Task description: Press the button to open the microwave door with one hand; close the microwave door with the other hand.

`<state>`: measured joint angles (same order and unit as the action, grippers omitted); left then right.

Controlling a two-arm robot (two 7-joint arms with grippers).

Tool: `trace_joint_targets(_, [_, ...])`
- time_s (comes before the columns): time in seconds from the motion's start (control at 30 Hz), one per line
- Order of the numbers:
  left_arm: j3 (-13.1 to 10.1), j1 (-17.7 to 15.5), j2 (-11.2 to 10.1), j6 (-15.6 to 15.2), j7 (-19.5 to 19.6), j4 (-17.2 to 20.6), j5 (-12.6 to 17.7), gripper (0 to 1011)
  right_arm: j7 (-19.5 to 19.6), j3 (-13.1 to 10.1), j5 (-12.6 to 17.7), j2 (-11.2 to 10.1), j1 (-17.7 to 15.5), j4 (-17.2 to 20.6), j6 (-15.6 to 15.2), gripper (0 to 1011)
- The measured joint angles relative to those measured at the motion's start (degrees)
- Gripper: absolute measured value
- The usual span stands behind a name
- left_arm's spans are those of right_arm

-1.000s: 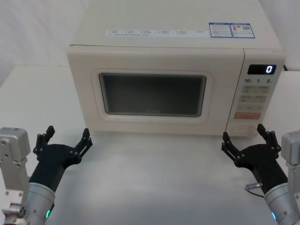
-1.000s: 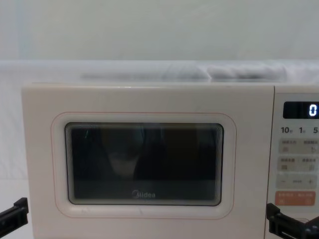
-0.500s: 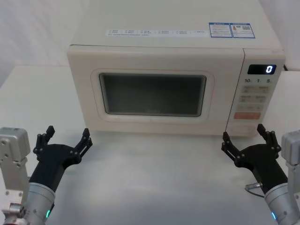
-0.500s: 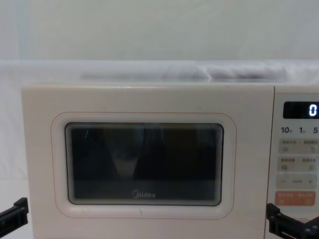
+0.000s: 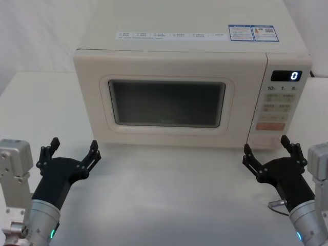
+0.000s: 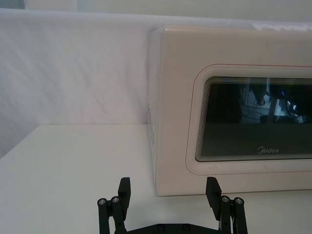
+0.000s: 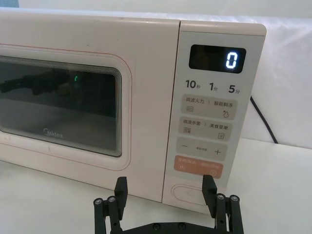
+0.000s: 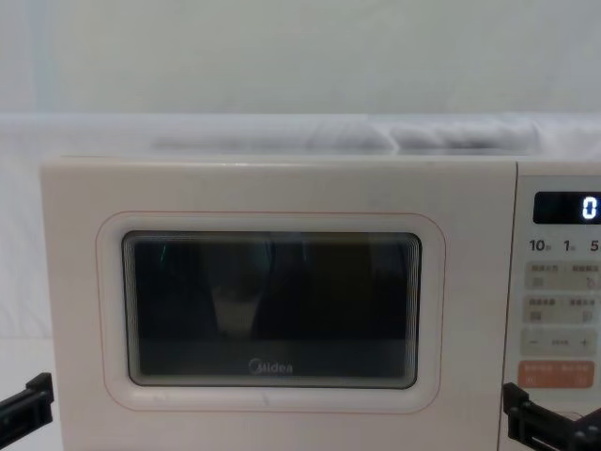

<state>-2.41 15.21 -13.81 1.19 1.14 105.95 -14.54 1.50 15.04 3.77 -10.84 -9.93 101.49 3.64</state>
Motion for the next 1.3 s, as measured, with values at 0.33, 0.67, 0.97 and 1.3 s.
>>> trace_joint_targets(0.33, [0.0, 0.0, 0.0, 0.0, 0.0, 0.0, 0.0, 1007, 0.0, 0.0, 0.0, 0.0, 0.0, 0.0, 0.0, 749])
trace_joint_targets(0.67, [0.0, 0.0, 0.0, 0.0, 0.0, 0.0, 0.0, 1007, 0.0, 0.0, 0.0, 0.0, 0.0, 0.0, 0.0, 444])
trace_joint_targets(0.97, [0.0, 0.0, 0.0, 0.0, 0.0, 0.0, 0.0, 1007, 0.0, 0.0, 0.0, 0.0, 0.0, 0.0, 0.0, 162])
trace_joint_targets(1.3, [0.0, 0.0, 0.0, 0.0, 0.0, 0.0, 0.0, 1007, 0.0, 0.0, 0.0, 0.0, 0.0, 0.0, 0.0, 0])
